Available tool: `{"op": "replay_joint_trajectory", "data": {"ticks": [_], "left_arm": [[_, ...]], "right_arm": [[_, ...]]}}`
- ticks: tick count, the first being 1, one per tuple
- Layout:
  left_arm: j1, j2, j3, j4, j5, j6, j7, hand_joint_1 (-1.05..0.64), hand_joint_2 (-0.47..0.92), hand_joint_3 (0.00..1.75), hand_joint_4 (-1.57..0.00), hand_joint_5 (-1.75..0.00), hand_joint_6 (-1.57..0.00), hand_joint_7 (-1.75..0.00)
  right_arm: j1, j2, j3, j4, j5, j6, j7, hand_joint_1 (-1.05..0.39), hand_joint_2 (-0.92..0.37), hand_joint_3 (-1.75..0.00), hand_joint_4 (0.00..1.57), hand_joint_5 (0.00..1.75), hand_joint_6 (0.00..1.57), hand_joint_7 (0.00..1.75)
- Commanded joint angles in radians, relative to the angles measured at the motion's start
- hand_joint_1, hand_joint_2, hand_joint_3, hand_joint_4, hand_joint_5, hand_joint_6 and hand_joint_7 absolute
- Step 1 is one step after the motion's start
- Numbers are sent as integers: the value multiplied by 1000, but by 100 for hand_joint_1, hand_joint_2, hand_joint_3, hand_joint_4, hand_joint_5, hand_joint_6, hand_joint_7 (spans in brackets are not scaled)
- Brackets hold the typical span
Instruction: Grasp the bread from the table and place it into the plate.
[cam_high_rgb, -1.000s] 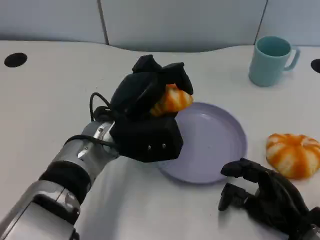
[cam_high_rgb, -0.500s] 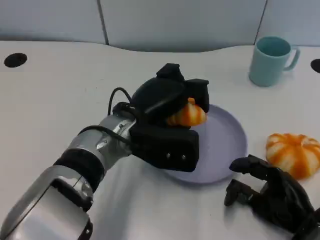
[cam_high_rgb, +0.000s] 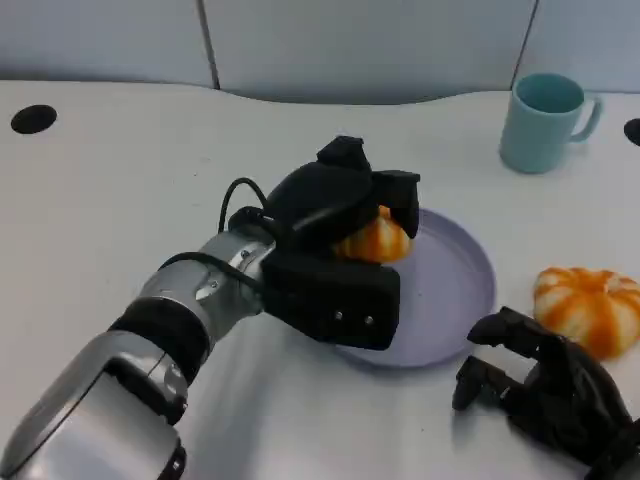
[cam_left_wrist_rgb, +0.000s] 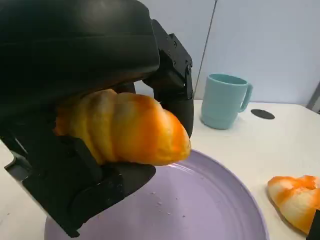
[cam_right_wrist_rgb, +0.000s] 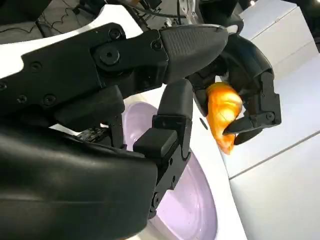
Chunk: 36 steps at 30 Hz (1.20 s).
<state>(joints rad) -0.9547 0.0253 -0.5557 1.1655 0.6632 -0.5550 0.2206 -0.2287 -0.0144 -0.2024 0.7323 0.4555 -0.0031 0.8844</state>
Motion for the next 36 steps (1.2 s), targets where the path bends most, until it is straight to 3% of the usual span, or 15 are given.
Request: {"op": "replay_joint_trajectory", "data": {"ticks": [1,2,3,5,7,10,19,21,23,25,29,32,33,35,36], "left_arm": [[-15,20,25,3,-57,12,-210,-48,75,52,-53,-104,-42,-90],[-15,23,26,-2,-62,23,-244,-58,85,29,-31,-91,-24,-72],[-14,25,25,-8,-61,32,-257,-61,89,21,-23,-87,-17,-67],[-14,30,23,-23,-56,53,-289,-67,91,16,-13,-80,-9,-61],[-15,37,21,-39,-54,84,-336,-81,92,20,-3,-54,-2,-49],[-9,41,24,-61,-55,103,-361,-86,92,21,0,-44,0,-44],[0,44,26,-85,-56,118,-374,-86,92,22,0,-42,0,-43],[-1,68,24,-100,-57,106,-402,-97,92,35,0,-17,0,-18],[0,79,25,-110,-57,102,-418,-103,92,44,0,-4,0,-4],[2,80,26,-116,-58,104,-422,-104,92,45,0,-1,0,-1],[87,102,157,-215,-259,90,-574,-105,92,50,0,0,0,0],[102,107,164,-246,-278,104,-599,-105,92,51,0,0,0,0],[150,99,226,-279,-365,71,-601,-105,92,50,-3,-2,-3,-2],[244,77,336,-350,-510,11,-576,-105,92,47,-11,-7,-13,-7],[289,60,384,-387,-572,-17,-555,-98,92,40,-19,-31,-28,-13]], "right_arm": [[42,-14,7,-21,-20,30,-41,-45,-92,-20,63,149,64,107],[45,-13,10,-27,-20,32,-45,-45,-92,-20,63,148,64,107],[46,-13,12,-30,-20,33,-46,-44,-92,-20,63,148,64,107],[46,-13,14,-30,-19,34,-48,-44,-92,-20,63,148,64,106],[43,-12,13,-24,-17,31,-42,-45,-92,-21,62,147,62,106],[43,-12,13,-23,-16,30,-40,-45,-92,-22,61,147,61,106],[43,-12,13,-22,-16,30,-40,-45,-92,-22,61,147,60,107],[30,-11,15,-3,-22,21,-41,-46,-92,-21,61,146,61,108],[23,-11,15,9,-24,16,-40,-47,-92,-20,62,146,62,108],[21,-11,15,13,-24,13,-39,-47,-92,-20,62,145,62,108],[27,-12,18,18,-23,8,-18,-47,-92,-20,64,147,64,106],[26,-12,17,21,-24,5,-14,-47,-92,-21,64,147,64,106],[29,-12,18,17,-27,0,-18,-47,-92,-21,63,147,64,106],[31,-11,20,11,-30,-6,-21,-48,-92,-23,63,147,63,106],[30,-11,21,11,-31,-8,-21,-49,-92,-23,63,148,63,106]]}}
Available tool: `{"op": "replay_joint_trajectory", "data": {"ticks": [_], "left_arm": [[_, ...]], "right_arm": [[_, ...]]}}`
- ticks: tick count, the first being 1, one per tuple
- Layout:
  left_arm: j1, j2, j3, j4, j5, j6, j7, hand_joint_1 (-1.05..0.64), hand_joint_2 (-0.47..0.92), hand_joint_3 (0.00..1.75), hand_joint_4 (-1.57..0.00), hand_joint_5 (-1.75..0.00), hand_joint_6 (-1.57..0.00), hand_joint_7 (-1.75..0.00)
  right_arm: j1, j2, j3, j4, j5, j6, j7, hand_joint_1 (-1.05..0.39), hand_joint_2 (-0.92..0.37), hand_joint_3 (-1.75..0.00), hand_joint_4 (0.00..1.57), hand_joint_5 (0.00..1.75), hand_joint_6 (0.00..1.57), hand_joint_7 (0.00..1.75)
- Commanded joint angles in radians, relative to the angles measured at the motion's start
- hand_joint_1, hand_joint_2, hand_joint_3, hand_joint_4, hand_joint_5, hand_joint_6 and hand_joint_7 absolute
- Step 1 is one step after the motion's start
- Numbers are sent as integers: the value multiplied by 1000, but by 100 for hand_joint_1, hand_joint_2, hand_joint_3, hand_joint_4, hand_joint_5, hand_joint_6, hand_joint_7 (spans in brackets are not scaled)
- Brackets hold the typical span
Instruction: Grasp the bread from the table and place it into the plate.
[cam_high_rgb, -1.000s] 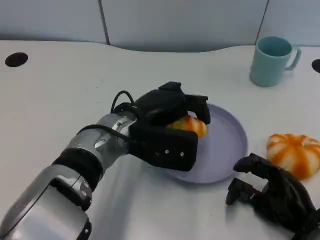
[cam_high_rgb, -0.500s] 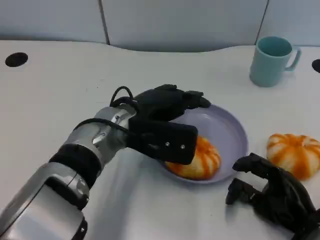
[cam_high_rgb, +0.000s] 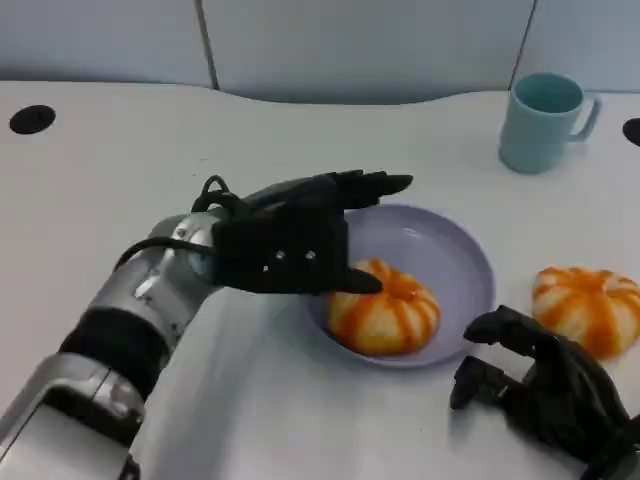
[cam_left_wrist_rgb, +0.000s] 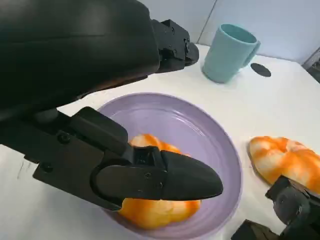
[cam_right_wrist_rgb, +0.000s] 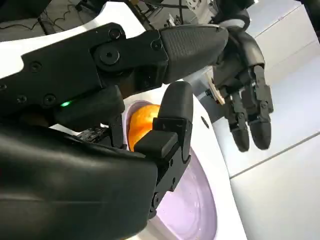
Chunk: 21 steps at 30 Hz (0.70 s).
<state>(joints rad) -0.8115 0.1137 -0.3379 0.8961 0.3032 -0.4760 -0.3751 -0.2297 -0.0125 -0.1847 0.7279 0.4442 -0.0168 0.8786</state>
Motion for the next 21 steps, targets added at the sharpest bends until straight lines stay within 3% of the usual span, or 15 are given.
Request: {"op": "replay_joint_trajectory", "data": {"ticks": [1,2,4,5,6,7,10,11,12,13,15,17,21], "left_arm": [[178,-43,197,-149,-251,-108,54,-93,92,37,-15,-55,-35,-13],[200,-52,216,-172,-276,-114,60,-89,92,33,-15,-74,-43,-15],[256,-66,249,-236,-329,-114,62,-87,92,31,-15,-84,-47,-16],[315,-87,287,-299,-411,-113,50,-80,92,30,-26,-91,-55,-19],[366,-107,319,-358,-492,-98,33,-69,92,26,-46,-95,-70,-24],[408,-122,342,-411,-559,-73,18,-64,92,24,-54,-96,-77,-26],[452,-132,358,-484,-622,-14,-4,-59,92,23,-67,-99,-86,-29],[531,-123,372,-576,-672,57,3,-59,92,23,-67,-99,-87,-29],[601,-115,387,-657,-718,120,9,-58,92,30,-67,-141,-81,-77],[659,-109,400,-724,-756,171,11,-57,92,33,-67,-157,-72,-109],[750,-99,426,-817,-822,243,1,-54,92,40,-73,-171,-56,-157],[836,-104,451,-893,-871,298,11,-51,92,41,-77,-174,-52,-170],[933,-118,472,-946,-897,333,-7,-43,92,43,-85,-175,-54,-174]], "right_arm": [[30,-12,2,18,-19,4,-14,-49,-92,-23,63,148,63,106],[29,-12,2,19,-19,3,-14,-49,-92,-23,63,148,62,106],[30,-13,3,17,-20,6,-16,-49,-92,-23,62,149,62,106],[29,-15,2,14,-17,19,-18,-49,-92,-23,62,149,61,106],[27,-15,0,15,-13,27,-17,-48,-92,-23,62,149,61,106],[25,-16,-3,20,-10,30,-13,-48,-92,-23,62,149,61,106],[21,-15,-7,28,-8,31,-7,-48,-92,-21,61,149,62,106],[19,-15,-6,30,-11,30,-8,-48,-92,-21,61,149,62,106],[19,-16,-4,28,-14,29,-13,-48,-92,-19,62,147,63,104],[19,-16,-3,28,-17,26,-15,-49,-92,-19,63,146,63,103],[18,-16,-4,30,-17,18,-11,-49,-92,-19,63,145,63,102],[18,-15,-7,28,-12,23,-13,-49,-92,-19,63,145,63,101],[17,-17,-5,20,-12,37,-16,-49,-92,-20,62,145,63,101]]}}
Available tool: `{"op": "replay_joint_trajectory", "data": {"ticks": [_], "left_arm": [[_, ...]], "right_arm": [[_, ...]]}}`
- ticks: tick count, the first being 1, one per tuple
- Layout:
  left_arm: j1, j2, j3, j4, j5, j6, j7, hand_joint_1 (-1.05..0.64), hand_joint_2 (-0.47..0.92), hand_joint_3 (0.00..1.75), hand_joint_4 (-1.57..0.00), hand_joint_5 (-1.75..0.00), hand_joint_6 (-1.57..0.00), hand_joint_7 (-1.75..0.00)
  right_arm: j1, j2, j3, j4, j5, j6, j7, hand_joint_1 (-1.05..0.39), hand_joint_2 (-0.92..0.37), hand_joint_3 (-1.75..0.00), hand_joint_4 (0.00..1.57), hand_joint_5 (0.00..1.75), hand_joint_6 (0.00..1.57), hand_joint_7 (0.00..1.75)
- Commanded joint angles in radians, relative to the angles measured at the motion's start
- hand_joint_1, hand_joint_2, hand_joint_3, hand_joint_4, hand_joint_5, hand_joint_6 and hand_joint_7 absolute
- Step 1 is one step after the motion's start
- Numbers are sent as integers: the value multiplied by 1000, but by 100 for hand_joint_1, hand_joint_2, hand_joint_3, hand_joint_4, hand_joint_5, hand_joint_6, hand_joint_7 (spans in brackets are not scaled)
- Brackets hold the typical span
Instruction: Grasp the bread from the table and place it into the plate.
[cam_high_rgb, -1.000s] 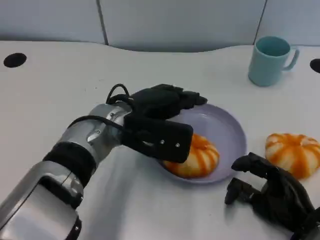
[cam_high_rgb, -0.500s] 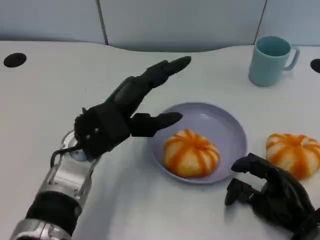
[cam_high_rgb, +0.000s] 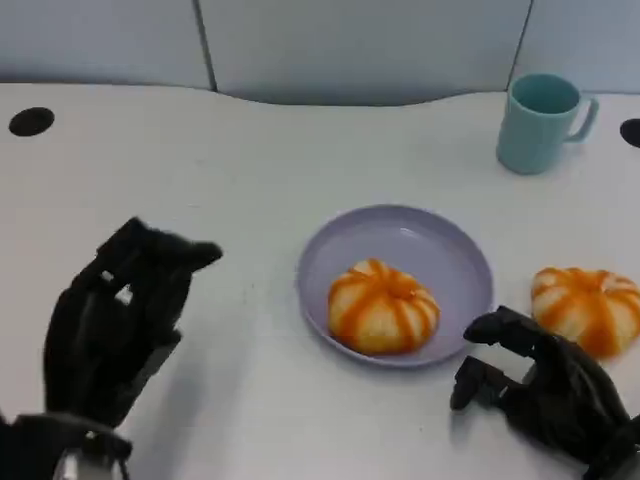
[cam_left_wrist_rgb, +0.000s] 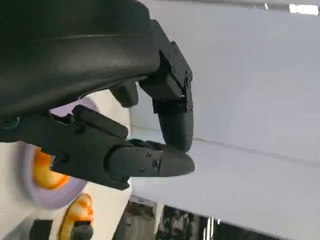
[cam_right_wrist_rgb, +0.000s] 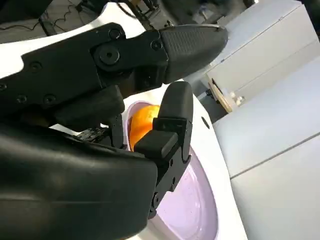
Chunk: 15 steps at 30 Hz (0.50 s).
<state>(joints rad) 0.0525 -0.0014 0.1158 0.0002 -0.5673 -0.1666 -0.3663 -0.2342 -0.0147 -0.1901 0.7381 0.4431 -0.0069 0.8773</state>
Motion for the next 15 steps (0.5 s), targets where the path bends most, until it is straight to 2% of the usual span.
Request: {"op": "replay_joint_trajectory", "data": {"ticks": [1,4,10,15], "left_arm": [[93,-8,17,-55,-29,30,-22,-42,92,44,-86,-175,-55,-175],[118,-14,17,-66,-29,43,-25,-41,92,46,-87,-175,-56,-175],[182,-12,1,7,-22,56,-117,-40,92,41,-86,-175,-55,-175],[179,-19,7,42,-21,66,-135,-41,92,35,-88,-175,-58,-175]], "right_arm": [[21,-16,2,11,-12,23,-12,-49,-92,-20,61,146,62,102],[20,-17,2,15,-15,15,-7,-48,-92,-22,60,146,61,103],[32,-10,3,-3,-17,7,-13,-49,-92,-21,63,144,63,102],[32,-16,-3,-2,-14,7,-11,-49,-92,-23,64,143,64,101]]}}
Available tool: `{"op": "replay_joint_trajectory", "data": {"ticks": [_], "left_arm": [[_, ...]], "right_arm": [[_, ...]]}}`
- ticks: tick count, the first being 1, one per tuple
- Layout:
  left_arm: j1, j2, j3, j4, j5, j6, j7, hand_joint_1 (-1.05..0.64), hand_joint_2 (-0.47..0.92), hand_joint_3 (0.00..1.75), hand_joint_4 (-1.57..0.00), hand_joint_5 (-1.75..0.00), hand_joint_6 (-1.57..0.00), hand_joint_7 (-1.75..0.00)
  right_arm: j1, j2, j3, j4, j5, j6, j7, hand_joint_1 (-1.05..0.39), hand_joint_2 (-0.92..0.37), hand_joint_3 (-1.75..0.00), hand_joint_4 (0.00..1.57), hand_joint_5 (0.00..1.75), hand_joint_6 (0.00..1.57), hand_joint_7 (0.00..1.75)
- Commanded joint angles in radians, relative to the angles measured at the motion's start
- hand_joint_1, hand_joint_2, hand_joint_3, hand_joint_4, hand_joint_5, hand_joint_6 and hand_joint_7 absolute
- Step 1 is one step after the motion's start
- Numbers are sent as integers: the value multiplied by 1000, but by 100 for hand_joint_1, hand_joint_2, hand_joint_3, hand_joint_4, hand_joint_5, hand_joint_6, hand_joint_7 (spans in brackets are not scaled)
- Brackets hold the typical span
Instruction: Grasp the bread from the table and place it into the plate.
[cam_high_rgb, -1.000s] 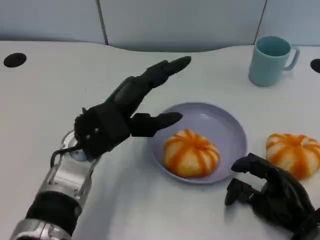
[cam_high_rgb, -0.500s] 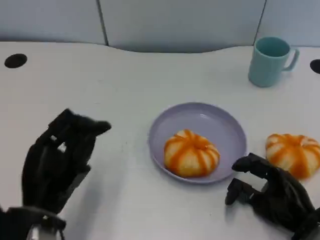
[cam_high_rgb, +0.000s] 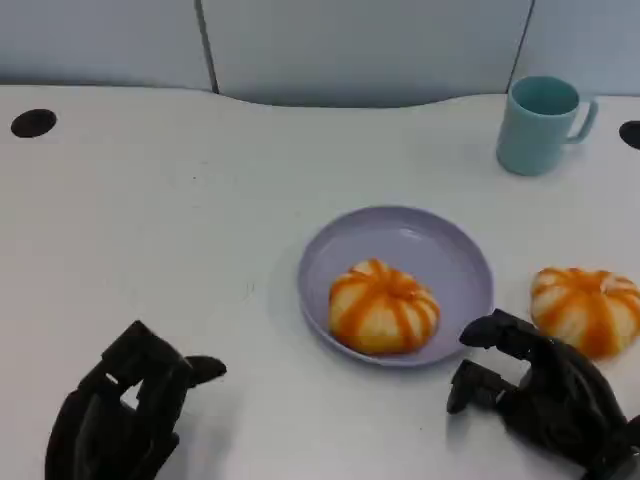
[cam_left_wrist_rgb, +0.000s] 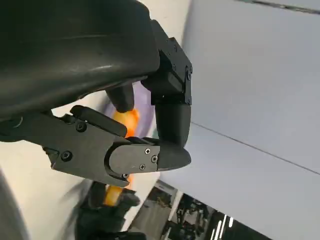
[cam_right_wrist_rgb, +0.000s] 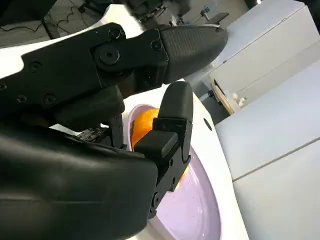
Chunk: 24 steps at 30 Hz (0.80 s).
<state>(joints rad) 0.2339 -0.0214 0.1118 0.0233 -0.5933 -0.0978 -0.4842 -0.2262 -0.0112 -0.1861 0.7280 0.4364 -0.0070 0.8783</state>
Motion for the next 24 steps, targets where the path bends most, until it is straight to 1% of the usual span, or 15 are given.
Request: {"op": "replay_joint_trajectory", "data": {"ticks": [1,2,5,6,10,12,15,16,17,19,22,24], "left_arm": [[-8,-2,9,30,16,-10,-16,-41,92,35,-88,-175,-59,-175],[-13,-5,8,42,25,-17,-15,-41,92,35,-88,-175,-59,-175],[-32,-18,10,77,37,-32,-21,-42,92,34,-87,-175,-59,-175],[-39,-22,11,87,41,-35,-25,-44,92,32,-87,-175,-60,-175],[-49,-28,14,104,46,-44,-31,-46,92,30,-87,-175,-60,-175],[-69,-28,15,138,65,-65,-34,-47,92,30,-87,-175,-60,-175],[-81,-29,17,160,76,-81,-39,-48,92,29,-87,-175,-61,-175],[-86,-27,24,167,70,-78,-42,-48,92,29,-87,-175,-61,-175],[-90,-26,30,172,66,-76,-45,-47,92,29,-87,-175,-61,-175],[-95,-23,40,178,61,-70,-51,-47,92,30,-87,-175,-61,-175],[-97,-24,46,180,63,-69,-56,-47,92,30,-87,-175,-61,-175],[-102,-25,54,188,57,-70,-64,-47,92,30,-86,-175,-61,-175]], "right_arm": [[25,-23,-11,7,-5,12,-16,-48,-92,-23,65,143,64,101],[25,-29,-15,7,-3,18,-19,-48,-92,-24,65,144,64,102],[18,-42,-26,23,-4,9,-22,-49,-92,-26,66,149,60,111],[12,-46,-31,36,-1,5,-20,-50,-92,-24,69,151,62,113],[2,-49,-40,57,0,-2,-13,-50,-92,-23,71,152,63,114],[-7,-50,-66,72,14,-4,-27,-52,-92,-21,73,154,66,114],[-13,-50,-78,84,20,-7,-32,-55,-92,-19,74,156,69,113],[-13,-41,-84,92,19,-35,-36,-55,-92,-18,75,156,69,113],[-14,-35,-89,99,17,-56,-40,-54,-92,-22,73,163,68,117],[-14,-24,-99,109,18,-83,-49,-53,-92,-23,71,170,67,122],[-16,-21,-101,120,20,-95,-50,-53,-92,-24,70,172,66,125],[-4,-15,-106,93,35,-80,-53,-54,-92,-24,71,173,66,126]]}}
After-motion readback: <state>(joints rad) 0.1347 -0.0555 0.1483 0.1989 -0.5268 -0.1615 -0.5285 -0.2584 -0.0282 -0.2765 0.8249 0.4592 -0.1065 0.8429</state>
